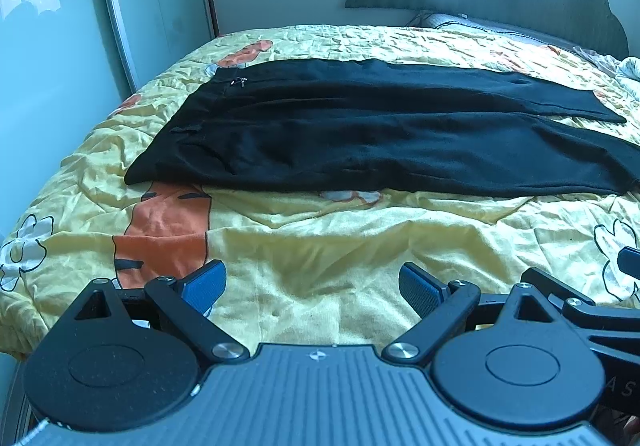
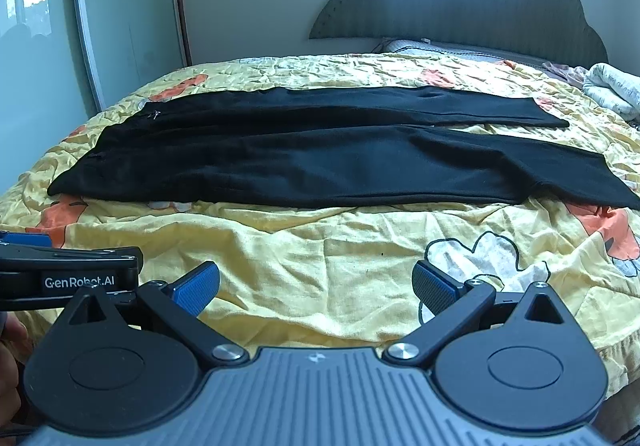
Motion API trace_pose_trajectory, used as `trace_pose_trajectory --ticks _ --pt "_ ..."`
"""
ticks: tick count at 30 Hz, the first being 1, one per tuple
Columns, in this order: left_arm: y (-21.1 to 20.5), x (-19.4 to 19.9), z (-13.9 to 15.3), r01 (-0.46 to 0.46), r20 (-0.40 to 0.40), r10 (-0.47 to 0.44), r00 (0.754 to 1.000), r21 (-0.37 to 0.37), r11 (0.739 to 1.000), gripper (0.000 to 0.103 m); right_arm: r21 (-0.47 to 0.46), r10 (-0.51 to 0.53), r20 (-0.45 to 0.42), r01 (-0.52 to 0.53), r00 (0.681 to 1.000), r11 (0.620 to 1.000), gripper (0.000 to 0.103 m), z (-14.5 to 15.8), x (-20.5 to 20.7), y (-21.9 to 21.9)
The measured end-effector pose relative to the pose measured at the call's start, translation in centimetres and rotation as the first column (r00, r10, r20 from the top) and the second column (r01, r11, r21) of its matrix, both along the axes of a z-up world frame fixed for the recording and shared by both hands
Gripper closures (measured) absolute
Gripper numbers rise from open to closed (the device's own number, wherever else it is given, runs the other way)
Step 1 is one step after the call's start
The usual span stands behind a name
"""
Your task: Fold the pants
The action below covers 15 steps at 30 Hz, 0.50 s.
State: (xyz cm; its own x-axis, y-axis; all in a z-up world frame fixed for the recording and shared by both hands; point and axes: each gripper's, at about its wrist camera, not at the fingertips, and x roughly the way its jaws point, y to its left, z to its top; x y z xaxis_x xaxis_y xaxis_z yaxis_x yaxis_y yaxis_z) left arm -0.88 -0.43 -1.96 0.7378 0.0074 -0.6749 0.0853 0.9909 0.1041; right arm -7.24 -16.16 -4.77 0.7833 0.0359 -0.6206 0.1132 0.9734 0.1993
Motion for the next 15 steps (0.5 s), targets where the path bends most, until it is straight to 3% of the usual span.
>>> trace_pose_trajectory --ticks 15 --pt "0.06 -0.11 -0.44 0.001 -0.013 -0.001 1.000 -0.004 1.000 0.008 0.006 0.010 -0.015 -0.010 1.000 1.000 0.000 -0.61 -0.01 0.07"
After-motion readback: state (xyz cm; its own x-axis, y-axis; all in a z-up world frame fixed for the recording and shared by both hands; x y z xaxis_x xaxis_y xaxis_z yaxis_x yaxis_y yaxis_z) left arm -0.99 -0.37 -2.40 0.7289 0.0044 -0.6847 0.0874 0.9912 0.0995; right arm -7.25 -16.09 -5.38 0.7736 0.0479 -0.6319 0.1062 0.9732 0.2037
